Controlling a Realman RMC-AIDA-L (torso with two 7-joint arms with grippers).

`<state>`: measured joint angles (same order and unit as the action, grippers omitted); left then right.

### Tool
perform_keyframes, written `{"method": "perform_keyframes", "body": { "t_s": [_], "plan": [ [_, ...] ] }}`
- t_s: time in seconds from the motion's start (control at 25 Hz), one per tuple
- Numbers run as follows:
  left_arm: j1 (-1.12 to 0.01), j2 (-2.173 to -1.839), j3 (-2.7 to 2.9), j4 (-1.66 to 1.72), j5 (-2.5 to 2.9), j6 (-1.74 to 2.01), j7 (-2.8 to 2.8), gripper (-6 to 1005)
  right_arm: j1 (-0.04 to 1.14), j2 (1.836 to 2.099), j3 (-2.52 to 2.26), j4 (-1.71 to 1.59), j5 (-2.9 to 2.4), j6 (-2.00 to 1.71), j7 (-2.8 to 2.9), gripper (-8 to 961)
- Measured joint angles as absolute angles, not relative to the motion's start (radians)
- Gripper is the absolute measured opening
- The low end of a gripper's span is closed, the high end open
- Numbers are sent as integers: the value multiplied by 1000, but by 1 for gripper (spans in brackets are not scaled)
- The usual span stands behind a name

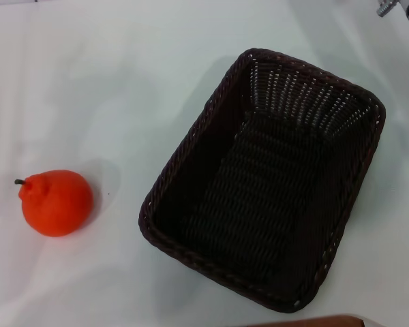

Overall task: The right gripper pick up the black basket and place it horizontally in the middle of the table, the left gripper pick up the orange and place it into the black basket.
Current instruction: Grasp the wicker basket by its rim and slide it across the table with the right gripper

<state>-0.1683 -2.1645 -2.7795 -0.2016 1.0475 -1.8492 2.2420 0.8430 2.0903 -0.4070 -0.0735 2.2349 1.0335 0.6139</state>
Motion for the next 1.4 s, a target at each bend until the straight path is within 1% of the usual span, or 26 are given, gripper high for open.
{"method": "perform_keyframes", "body": {
  "t_s": [0.44,0.52,0.64,0.72,0.76,0.8,0.92,1.04,1.12,1.16,1.2,1.4],
  "plan": [
    [-168,-2164,-2780,-199,1048,-1849,2243,716,844,2091,-424,-84,2233,1024,617,793],
    [-167,-2164,-2780,-199,1048,-1849,2243,714,845,2087,-460,-98,2231,1024,650,792],
    [-167,-2164,-2786,-199,1048,-1848,2243,711,816,2077,-596,-219,2178,1024,840,792],
    [-167,-2164,-2792,-199,1048,-1844,2242,709,780,2062,-709,-352,2089,1024,1039,791],
    [-167,-2164,-2794,-199,1048,-1843,2242,708,763,2050,-763,-425,2021,1025,1151,791],
    [-167,-2164,-2796,-199,1048,-1841,2241,708,751,2035,-807,-490,1962,1030,1255,791],
    [-167,-2164,-2801,-199,1048,-1840,2240,705,725,1974,-909,-682,1710,1105,1562,791],
    [-167,-2163,-2806,-199,1048,-1839,2238,702,730,1937,-907,-834,1450,1239,1813,790],
    [-168,-2162,-2806,-200,1048,-1838,2237,700,749,1931,-876,-940,1251,1346,1953,790],
    [-169,-2162,-2806,-201,1048,-1837,2237,699,777,1931,-845,-1024,1078,1448,2042,790],
    [-169,-2161,-2806,-202,1048,-1836,2237,699,777,1931,-845,-1024,1078,1448,2042,790],
    [-170,-2160,-2805,-205,1048,-1826,2236,694,846,1945,-821,-1126,746,1630,2134,790]
  ]
}}
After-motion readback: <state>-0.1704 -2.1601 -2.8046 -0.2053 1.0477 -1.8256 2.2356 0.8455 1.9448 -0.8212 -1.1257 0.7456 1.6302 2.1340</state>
